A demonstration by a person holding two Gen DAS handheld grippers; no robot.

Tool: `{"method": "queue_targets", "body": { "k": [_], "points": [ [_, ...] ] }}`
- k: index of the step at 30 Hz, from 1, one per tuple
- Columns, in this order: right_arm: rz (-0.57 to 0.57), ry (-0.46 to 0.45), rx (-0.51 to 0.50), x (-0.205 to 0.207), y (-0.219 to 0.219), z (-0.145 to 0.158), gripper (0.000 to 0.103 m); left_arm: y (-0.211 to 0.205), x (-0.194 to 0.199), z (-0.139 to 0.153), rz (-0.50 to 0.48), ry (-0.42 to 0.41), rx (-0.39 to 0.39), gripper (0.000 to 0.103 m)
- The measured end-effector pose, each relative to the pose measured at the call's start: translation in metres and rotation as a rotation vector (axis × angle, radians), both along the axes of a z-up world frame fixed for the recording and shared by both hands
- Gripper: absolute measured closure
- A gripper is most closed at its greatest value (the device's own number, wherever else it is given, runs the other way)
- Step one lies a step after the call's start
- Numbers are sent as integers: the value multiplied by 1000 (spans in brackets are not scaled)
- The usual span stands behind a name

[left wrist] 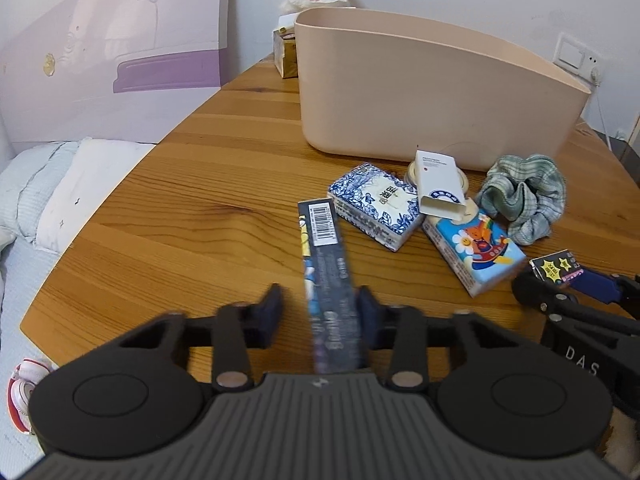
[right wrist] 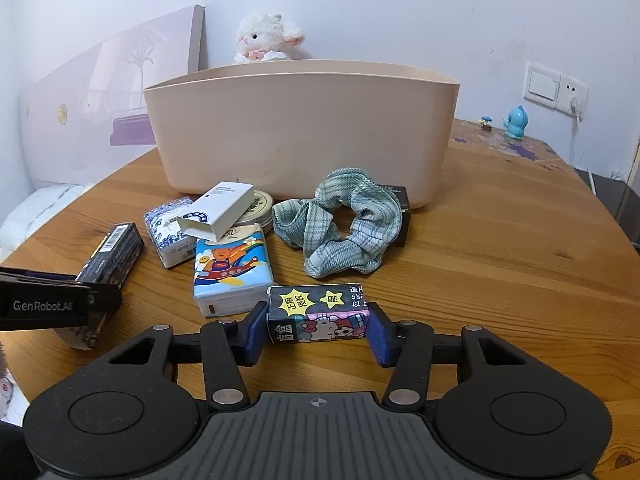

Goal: Organize objects
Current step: 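Grasp the black toothpaste box with the left tool while the right tool grasps the star-printed box, then carry both boxes over the beige basket and open both tools to drop them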

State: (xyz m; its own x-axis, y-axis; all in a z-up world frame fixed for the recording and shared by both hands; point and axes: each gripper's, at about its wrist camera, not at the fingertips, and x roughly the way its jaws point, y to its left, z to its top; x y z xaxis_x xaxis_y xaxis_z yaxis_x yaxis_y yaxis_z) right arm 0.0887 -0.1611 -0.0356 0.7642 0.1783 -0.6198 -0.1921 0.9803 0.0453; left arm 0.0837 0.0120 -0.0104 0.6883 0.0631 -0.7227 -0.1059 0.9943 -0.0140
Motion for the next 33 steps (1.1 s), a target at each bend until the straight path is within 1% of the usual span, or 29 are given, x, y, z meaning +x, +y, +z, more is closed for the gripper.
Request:
{"method": "queue_targets", "body": {
  "k": [1,5,6,8,10,14,19,23,26,29,33],
  "points": [
    [0,1,9,-1,-1,1,56,1,-1,0,-4,-3,-9,78],
    [-6,-18,17,-6,-6,9,56,6,-4,1,-27,-14,-57,78],
    [-8,-26,20,-7,-8,12,56,7,-6,3,-26,-25,-61,78],
    [-12,-45,26,-8,-12,20,56,7,-11,11,-15,-57,-41,78],
    [-15,-70,32,-9,-16,30,56,8,-21,23,-12,-108,-25,78],
    [-39,-131,55,-5,-27,52,56,9,-32,49,4,-197,-25,78],
    [-75,-213,84,7,-40,80,56,5,-24,89,-17,-319,-39,78],
    [-104,-272,118,25,-48,101,56,-5,6,116,-30,-387,-38,78],
    [-131,-327,103,39,-47,112,56,-13,34,128,-32,-423,-51,78],
    [-159,-353,91,62,-46,119,56,-21,65,132,-50,-442,-67,78],
    [-187,-324,96,98,-47,119,56,-34,108,121,-57,-417,-80,78]
  ]
}}
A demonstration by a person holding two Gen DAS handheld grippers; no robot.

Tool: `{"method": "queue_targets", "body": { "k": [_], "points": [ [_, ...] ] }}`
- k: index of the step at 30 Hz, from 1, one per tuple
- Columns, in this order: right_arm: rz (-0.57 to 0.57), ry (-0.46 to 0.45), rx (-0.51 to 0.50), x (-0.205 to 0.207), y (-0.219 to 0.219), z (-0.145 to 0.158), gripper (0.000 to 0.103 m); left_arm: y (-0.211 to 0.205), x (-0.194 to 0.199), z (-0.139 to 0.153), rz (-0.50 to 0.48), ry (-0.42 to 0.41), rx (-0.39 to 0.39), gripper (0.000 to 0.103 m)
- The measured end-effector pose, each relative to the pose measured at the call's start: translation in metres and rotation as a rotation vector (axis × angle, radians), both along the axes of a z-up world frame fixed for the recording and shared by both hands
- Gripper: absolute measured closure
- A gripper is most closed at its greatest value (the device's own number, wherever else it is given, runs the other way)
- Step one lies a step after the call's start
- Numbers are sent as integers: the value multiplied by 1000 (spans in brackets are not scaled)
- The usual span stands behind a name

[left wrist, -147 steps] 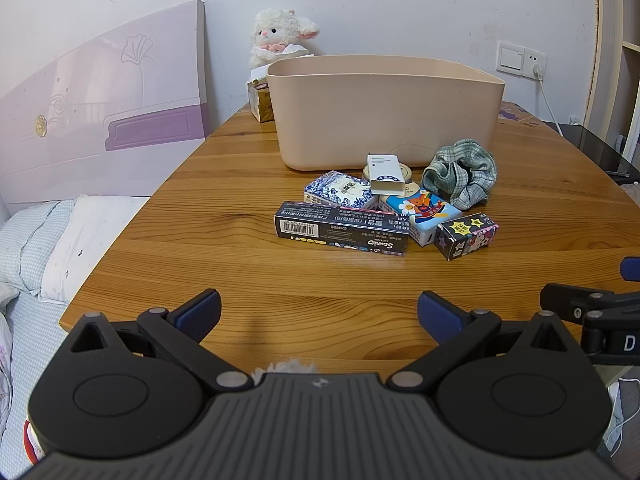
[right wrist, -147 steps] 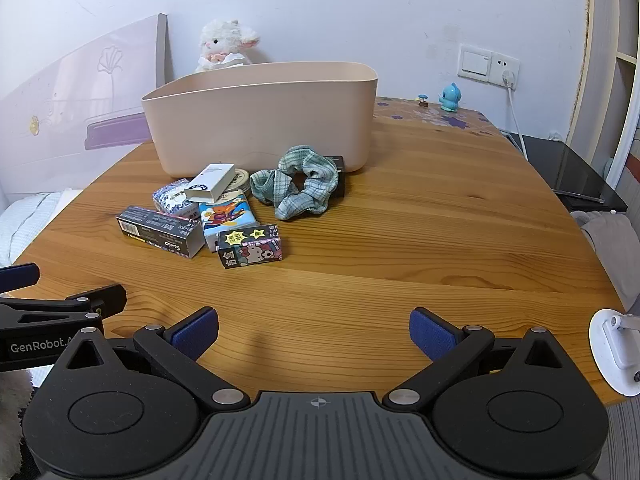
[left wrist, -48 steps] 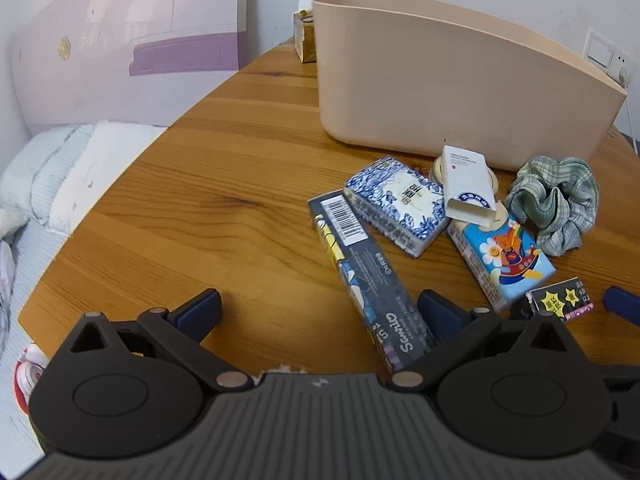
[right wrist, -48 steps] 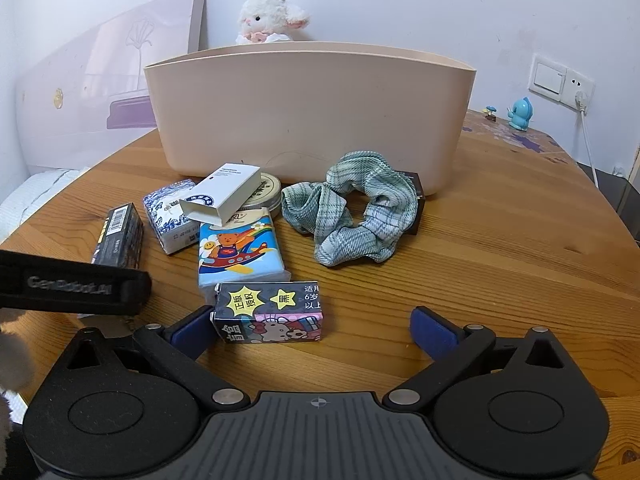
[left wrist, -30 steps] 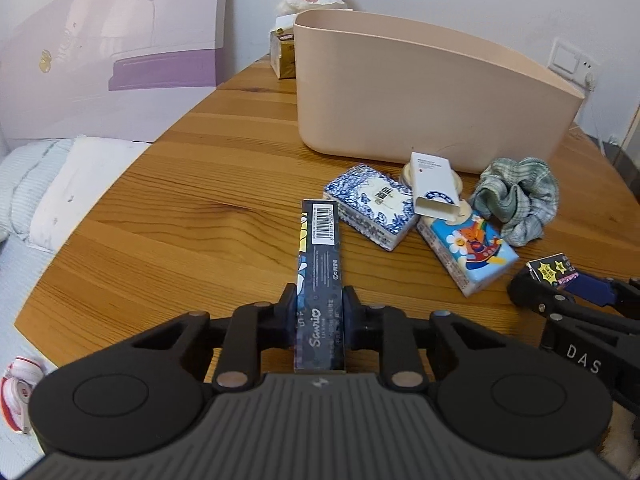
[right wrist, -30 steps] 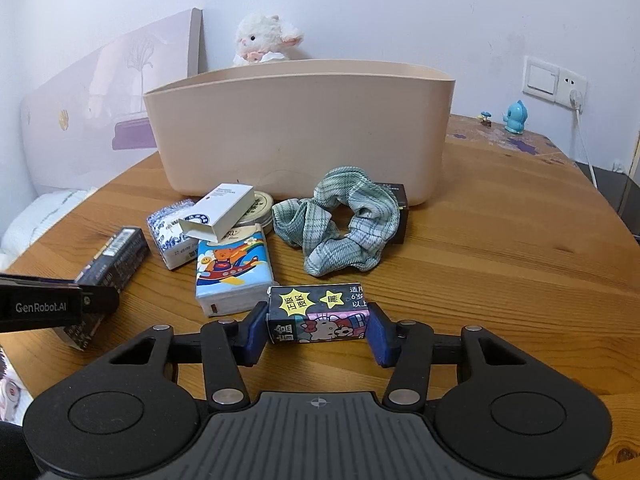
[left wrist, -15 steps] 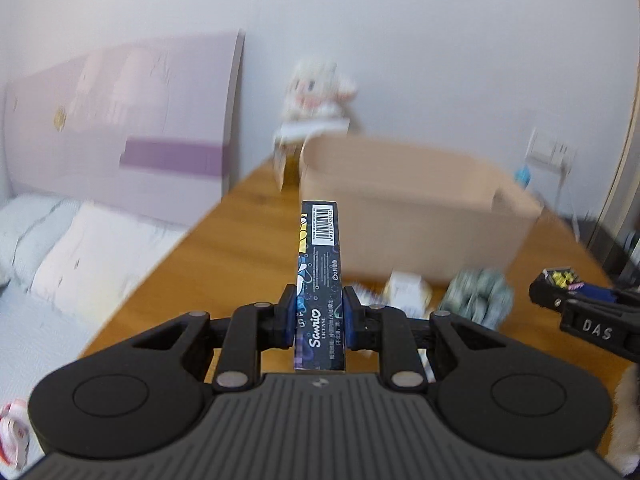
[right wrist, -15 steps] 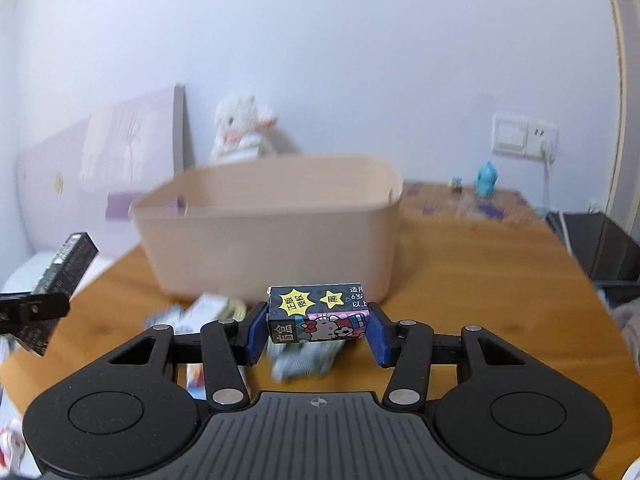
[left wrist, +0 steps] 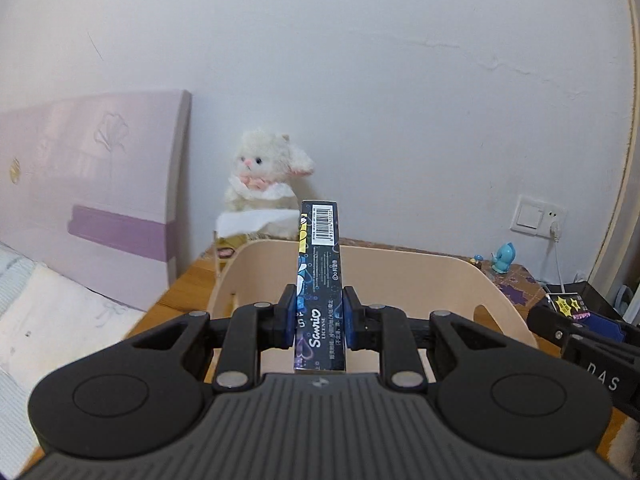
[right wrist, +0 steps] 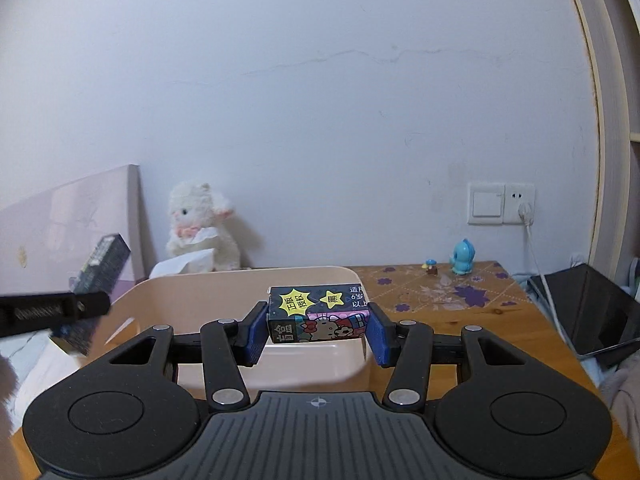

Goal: Organize objects
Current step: 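Carry both boxes over the beige basket and open both tools to drop them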

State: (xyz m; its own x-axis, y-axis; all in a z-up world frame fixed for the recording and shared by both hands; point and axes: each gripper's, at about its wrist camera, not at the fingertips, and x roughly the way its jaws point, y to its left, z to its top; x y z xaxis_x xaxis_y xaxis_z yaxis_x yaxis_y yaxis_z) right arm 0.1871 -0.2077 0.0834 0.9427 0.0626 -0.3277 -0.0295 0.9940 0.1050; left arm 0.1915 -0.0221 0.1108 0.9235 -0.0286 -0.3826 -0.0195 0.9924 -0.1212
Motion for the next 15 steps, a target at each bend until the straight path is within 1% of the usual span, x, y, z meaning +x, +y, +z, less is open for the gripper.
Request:
{"method": "queue_targets", "body": {
  "k": [4,6,10,12,13,14,15],
  "points": [
    [-27,53,-55,33,6,-10,56,-10,42,-22,-2,72,-31,78],
    [-35,81,-85,45,10,-15,56,-15,59,-35,-19,136,-50,78],
    [-14,168,-120,59,15,-30,56,-26,78,-56,-16,240,17,78],
    [-10,175,-163,60,21,-32,54,-32,76,-60,-14,256,67,78],
    [-10,183,-187,61,25,-32,52,-33,74,-59,-15,258,77,78],
    [-1,182,-196,59,27,-31,46,-33,72,-59,-23,263,76,77],
    [6,178,-195,57,28,-28,44,-31,71,-57,-36,269,65,75]
  ]
}}
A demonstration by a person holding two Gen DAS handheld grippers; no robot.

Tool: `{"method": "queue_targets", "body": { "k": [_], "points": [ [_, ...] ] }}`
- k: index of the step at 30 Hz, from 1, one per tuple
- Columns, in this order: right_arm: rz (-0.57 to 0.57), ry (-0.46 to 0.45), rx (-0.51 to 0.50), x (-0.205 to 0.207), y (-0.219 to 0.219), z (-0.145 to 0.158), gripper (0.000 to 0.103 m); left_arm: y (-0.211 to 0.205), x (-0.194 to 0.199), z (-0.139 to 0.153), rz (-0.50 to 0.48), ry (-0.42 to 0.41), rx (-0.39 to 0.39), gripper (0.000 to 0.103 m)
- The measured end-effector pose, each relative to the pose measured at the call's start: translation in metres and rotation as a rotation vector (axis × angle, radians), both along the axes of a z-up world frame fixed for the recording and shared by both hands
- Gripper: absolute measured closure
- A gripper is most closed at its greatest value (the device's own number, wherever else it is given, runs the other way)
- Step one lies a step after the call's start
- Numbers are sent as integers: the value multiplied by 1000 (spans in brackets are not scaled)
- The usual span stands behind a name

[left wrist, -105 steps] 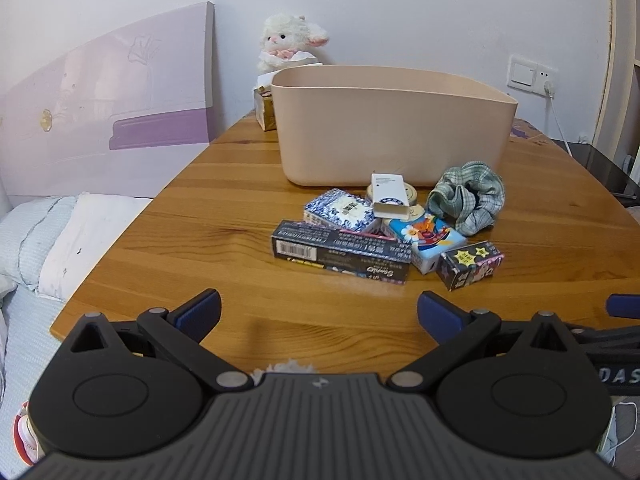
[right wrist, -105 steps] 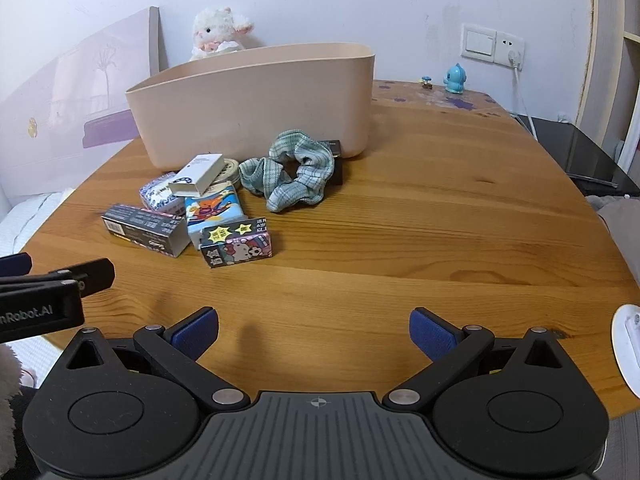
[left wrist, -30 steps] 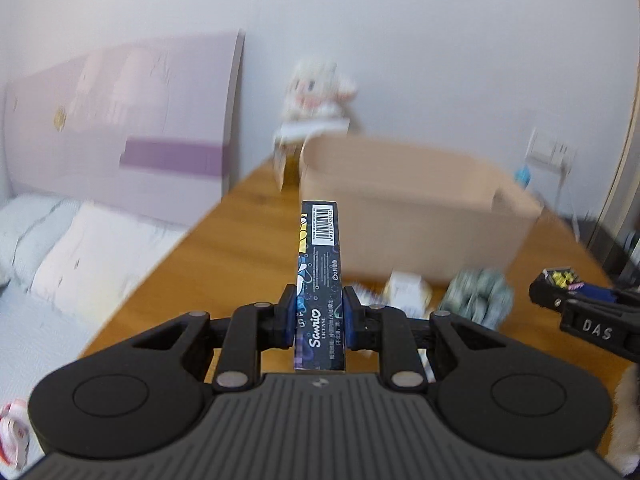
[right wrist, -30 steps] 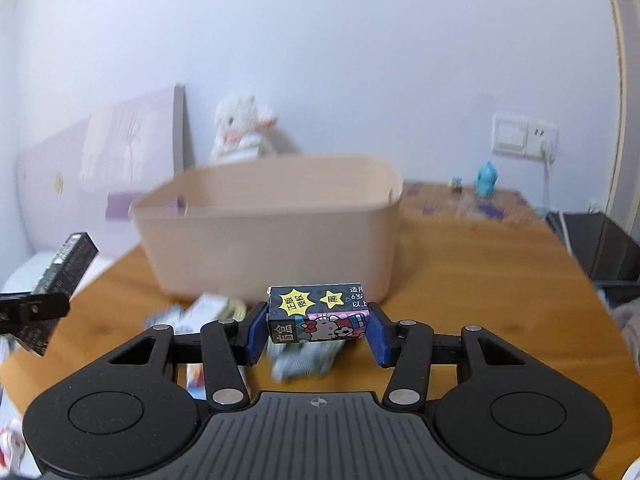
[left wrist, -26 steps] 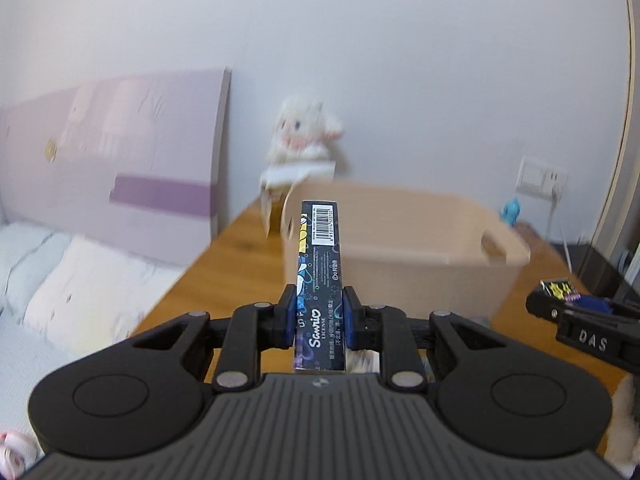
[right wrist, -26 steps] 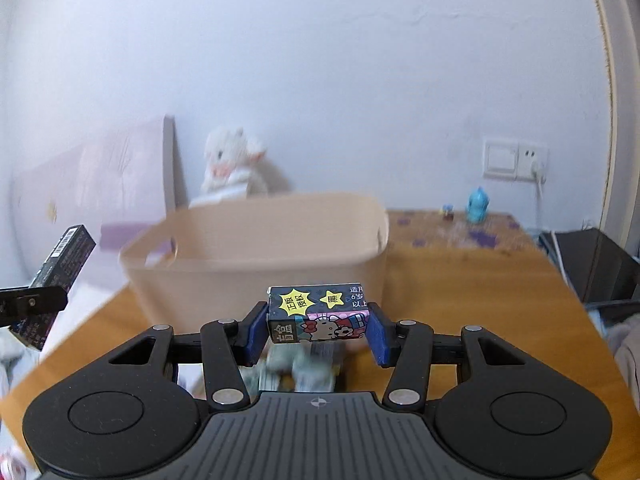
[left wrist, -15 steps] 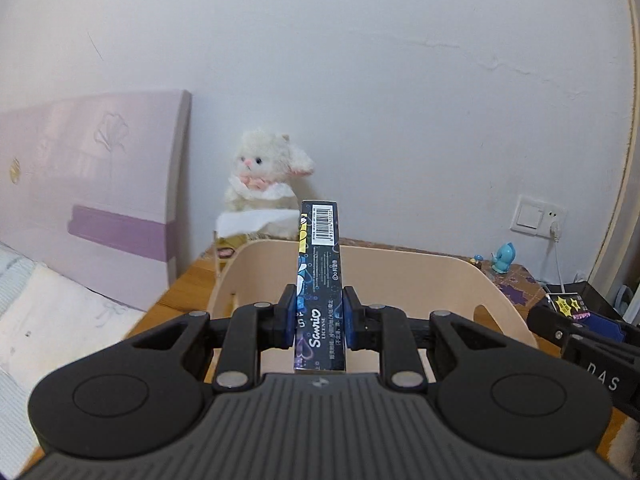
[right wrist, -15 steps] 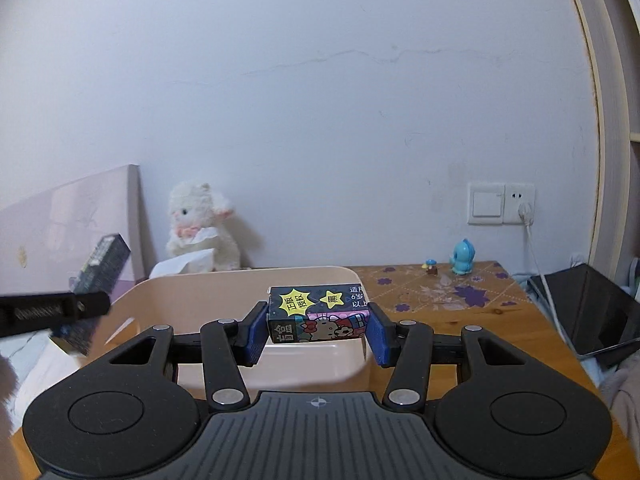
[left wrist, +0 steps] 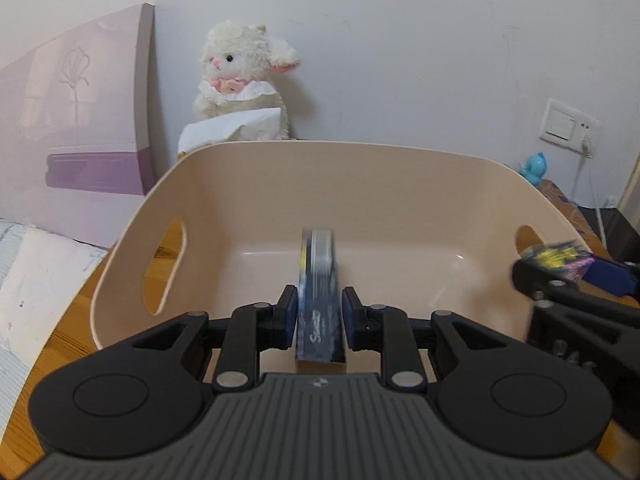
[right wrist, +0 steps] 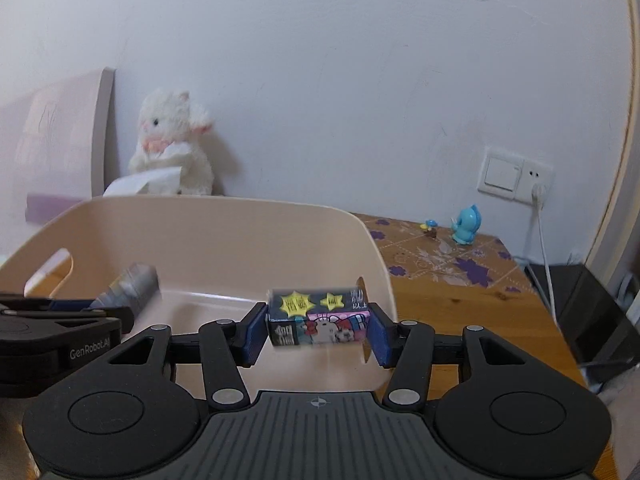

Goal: Organize objects
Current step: 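Carry both boxes over the beige basket and open both tools to drop them, then grasp the white card box with the left tool while the right tool grasps the plaid scrunchie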

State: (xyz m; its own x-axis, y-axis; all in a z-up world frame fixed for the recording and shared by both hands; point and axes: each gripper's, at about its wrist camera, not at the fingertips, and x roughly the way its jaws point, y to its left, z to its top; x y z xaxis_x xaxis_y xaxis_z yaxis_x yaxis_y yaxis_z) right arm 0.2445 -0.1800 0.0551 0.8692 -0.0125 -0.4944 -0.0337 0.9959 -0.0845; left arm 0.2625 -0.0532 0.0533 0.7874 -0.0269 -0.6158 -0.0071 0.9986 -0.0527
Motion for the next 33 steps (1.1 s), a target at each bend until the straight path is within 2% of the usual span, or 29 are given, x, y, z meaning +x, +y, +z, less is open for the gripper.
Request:
{"method": "queue_targets", "body": {
  "k": [2,3,4,8,10,12,15,17,20,28,33],
  "points": [
    [0,-13,5,-8,-1,5,36,2,-6,5,-18,-6,-19,46],
    [-7,-22,6,-12,-3,8,33,4,-10,10,-14,-28,-24,29],
    [-7,-27,9,-15,-5,12,30,6,-17,15,5,-60,-20,22],
    [4,-39,41,-36,-16,27,14,15,-37,38,-3,-113,-42,15],
    [16,-44,38,-49,-18,32,6,16,-48,45,-7,-132,-29,9],
    [26,-47,27,-64,-18,33,0,15,-61,48,-5,-145,4,7],
    [37,-31,18,-83,-20,27,0,19,-80,45,-4,-126,13,7],
    [46,4,27,-93,-21,18,0,23,-90,39,-3,-101,1,7],
    [57,59,32,-101,-25,1,0,22,-102,32,-3,-81,23,7],
    [76,172,64,-108,-29,-36,0,9,-117,7,-67,-2,65,7],
    [101,218,64,-104,-19,-52,0,5,-111,-11,-51,51,102,7]
  ]
}}
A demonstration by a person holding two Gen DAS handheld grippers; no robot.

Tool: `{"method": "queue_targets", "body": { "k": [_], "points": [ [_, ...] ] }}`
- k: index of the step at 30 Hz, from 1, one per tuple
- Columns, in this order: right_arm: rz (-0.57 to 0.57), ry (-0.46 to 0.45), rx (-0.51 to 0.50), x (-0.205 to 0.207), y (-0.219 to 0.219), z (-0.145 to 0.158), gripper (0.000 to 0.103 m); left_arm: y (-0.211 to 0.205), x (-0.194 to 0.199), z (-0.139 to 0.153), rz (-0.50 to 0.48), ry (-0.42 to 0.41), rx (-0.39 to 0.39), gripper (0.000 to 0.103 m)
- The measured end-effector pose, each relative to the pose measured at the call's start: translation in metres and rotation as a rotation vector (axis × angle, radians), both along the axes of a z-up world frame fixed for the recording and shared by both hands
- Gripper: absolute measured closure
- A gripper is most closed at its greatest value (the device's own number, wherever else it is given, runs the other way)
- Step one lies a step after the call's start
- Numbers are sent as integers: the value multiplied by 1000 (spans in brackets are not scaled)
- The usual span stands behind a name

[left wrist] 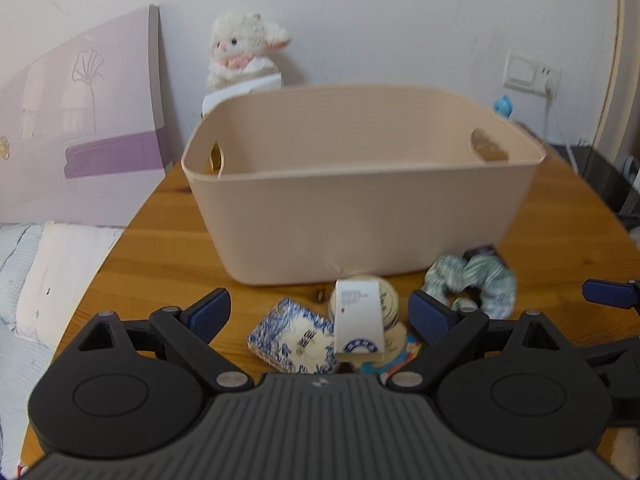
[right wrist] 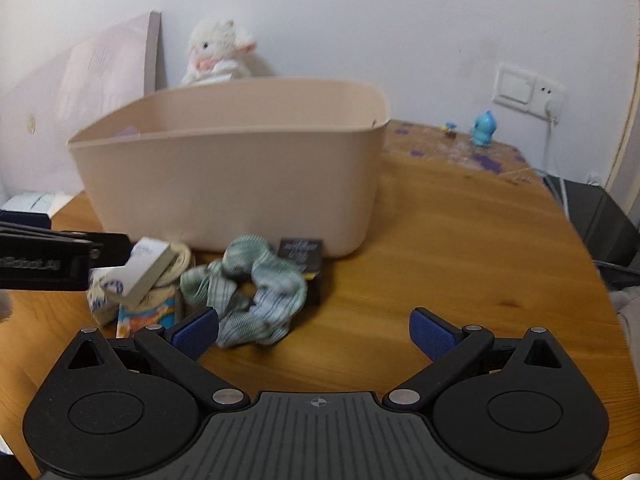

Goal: Organize objects
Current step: 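Grasp the white card box with the left tool while the right tool grasps the plaid scrunchie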

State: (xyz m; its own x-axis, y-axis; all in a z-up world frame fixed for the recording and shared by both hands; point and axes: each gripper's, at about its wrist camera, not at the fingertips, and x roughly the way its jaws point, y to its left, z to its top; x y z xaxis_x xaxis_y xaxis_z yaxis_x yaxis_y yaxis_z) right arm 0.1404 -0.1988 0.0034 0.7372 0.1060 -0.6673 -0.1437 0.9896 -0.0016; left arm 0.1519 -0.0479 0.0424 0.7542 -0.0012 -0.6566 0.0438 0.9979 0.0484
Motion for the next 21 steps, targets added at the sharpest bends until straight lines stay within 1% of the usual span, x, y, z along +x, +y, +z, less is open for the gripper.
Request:
{"method": "queue_targets", "body": {
  "k": [4,9,11,14,15,16,17,18,19,20,21],
  "points": [
    [1,26,-1,8,8,-13,0,0,13,-17,8,64,15,7],
    [-5,46,25,19,14,-23,0,3,20,-23,-8,84,17,7],
    [-9,47,32,22,17,-25,1,4,24,-28,-13,108,14,7],
    [-20,43,24,25,23,-28,11,8,28,-30,-20,131,-23,12],
    [-23,34,14,25,25,-29,16,10,28,-30,-19,132,-34,17],
    [-19,26,6,24,26,-29,19,12,27,-28,-14,126,-38,24],
    [-13,20,5,24,28,-29,26,13,27,-28,-10,122,-39,28],
    [-7,17,11,23,28,-29,36,13,26,-27,-14,118,-44,34],
    [-4,15,14,23,28,-28,40,14,26,-26,-20,116,-51,42],
    [0,11,15,23,29,-27,48,14,25,-25,-26,114,-53,46],
    [3,10,14,23,30,-26,53,13,24,-24,-31,112,-53,55]
  ]
}}
